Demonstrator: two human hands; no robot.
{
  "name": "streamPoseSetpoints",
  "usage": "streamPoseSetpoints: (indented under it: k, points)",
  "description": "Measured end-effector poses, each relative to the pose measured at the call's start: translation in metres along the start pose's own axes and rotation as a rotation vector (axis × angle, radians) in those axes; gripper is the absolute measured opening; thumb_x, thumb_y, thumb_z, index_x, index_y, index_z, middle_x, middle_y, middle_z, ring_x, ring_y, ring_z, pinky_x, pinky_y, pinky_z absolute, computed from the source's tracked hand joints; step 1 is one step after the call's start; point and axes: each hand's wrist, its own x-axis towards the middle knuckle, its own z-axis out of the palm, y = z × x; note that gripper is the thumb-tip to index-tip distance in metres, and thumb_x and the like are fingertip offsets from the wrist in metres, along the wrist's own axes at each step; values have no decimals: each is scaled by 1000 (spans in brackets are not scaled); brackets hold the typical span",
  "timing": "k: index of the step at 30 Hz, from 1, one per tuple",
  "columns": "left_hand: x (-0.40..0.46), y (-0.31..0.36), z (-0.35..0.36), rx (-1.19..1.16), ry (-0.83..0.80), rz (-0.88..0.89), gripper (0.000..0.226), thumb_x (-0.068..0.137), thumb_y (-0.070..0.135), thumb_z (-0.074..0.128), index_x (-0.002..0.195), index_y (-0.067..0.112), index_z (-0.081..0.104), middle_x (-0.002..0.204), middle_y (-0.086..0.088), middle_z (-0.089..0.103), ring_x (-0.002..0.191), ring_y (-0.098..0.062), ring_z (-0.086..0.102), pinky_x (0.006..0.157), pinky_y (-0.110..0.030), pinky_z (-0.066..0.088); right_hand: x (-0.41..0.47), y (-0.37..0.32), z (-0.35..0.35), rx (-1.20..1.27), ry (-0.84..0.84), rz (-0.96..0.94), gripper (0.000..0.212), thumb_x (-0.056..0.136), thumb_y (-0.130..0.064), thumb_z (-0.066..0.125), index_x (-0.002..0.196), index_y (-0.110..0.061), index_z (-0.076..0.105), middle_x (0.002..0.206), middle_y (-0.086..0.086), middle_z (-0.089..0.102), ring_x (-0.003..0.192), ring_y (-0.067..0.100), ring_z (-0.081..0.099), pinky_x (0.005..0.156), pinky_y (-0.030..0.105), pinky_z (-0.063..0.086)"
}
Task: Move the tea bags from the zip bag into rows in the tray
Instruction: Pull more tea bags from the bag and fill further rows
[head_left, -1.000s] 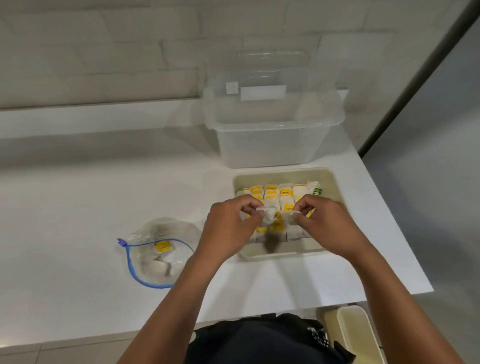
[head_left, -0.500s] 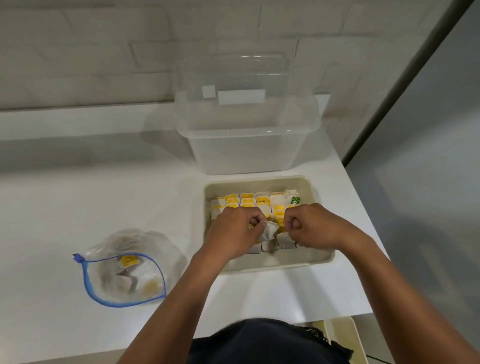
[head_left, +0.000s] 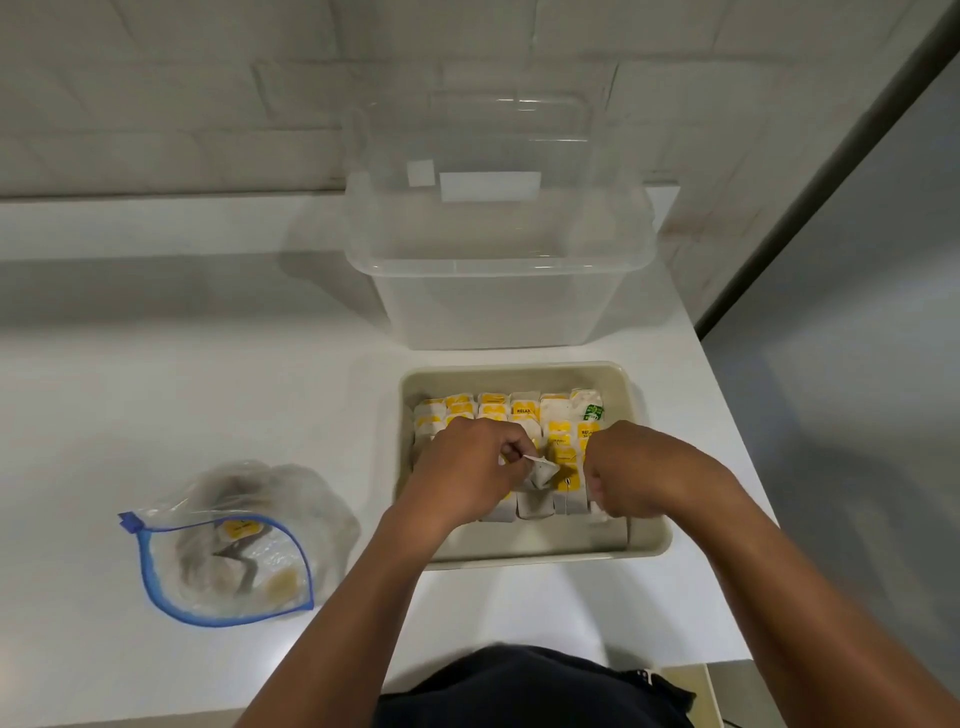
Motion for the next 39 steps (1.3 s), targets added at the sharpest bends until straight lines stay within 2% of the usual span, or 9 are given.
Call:
streamPoseSetpoints:
  k: [4, 6, 8, 15, 23, 27, 31, 35, 39]
  points:
    - [-1, -3, -1, 19, 5, 0, 8, 90, 34, 67, 91, 39, 73, 87, 21, 71, 65, 7, 53, 65, -23, 46, 5, -9, -2, 8, 89, 117, 28, 87, -1, 57, 66, -13, 43, 71, 0, 41, 60, 15, 46, 54, 26, 38]
    - [-2, -4, -3, 17, 17, 0, 8, 90, 34, 67, 91, 39, 73, 87, 21, 71, 63, 9, 53, 62, -21, 43, 5, -14, -6, -8, 121, 153, 12, 88, 3, 54, 83, -7, 53, 73, 1, 36, 70, 19, 51, 62, 28, 41]
    - [-2, -4, -4, 15, 21, -2, 7, 90, 34, 68, 91, 39, 73, 87, 21, 71, 62, 11, 53, 60, -19, 41, 5, -17, -9, -5, 117, 163, 21, 89, 5, 52, 104, -7, 61, 76, 2, 38, 86, 24, 56, 70, 29, 42]
    - [-4, -5, -5, 11, 27, -16, 9, 90, 32, 67, 94, 35, 75, 87, 19, 71, 70, 4, 59, 69, -24, 51, 9, -26, -20, -13, 106, 184, 32, 92, 2, 52, 123, -5, 60, 125, 10, 55, 114, 28, 60, 74, 31, 43]
    - [-5, -10, -8, -1, 32, -24, 10, 90, 30, 67, 93, 35, 74, 87, 19, 71, 72, 4, 60, 69, -22, 50, 12, -23, -18, -28, 115, 198, 31, 90, 4, 52, 118, -5, 61, 117, 8, 58, 109, 27, 62, 72, 30, 43]
    - [-4, -10, -8, -4, 27, -26, 10, 90, 30, 67, 94, 35, 74, 89, 19, 71, 60, 15, 53, 62, -19, 42, 9, -25, -21, -9, 174, 175, 27, 89, 4, 54, 113, -6, 63, 94, 4, 48, 101, 26, 63, 70, 29, 44]
    - [-4, -12, -7, -21, 27, -29, 9, 91, 30, 67, 95, 34, 75, 89, 19, 72, 58, 18, 51, 63, -20, 42, -5, -25, -23, 21, 184, 105, 21, 87, 5, 54, 74, -8, 45, 78, 4, 40, 68, 19, 51, 67, 30, 43]
    - [-4, -15, -8, -32, 36, -46, 7, 90, 31, 68, 91, 35, 73, 89, 19, 72, 59, 14, 53, 66, -22, 47, -31, -32, -6, 91, 44, 73, 10, 90, 0, 52, 94, -7, 59, 85, 6, 47, 92, 30, 61, 68, 31, 47]
    - [-5, -17, -9, -25, 51, -37, 7, 90, 30, 69, 87, 36, 71, 85, 19, 71, 59, 15, 52, 60, -21, 39, -49, -32, 21, 205, 78, 66, 23, 90, -3, 43, 73, -18, 43, 81, 5, 44, 82, 28, 50, 66, 28, 43]
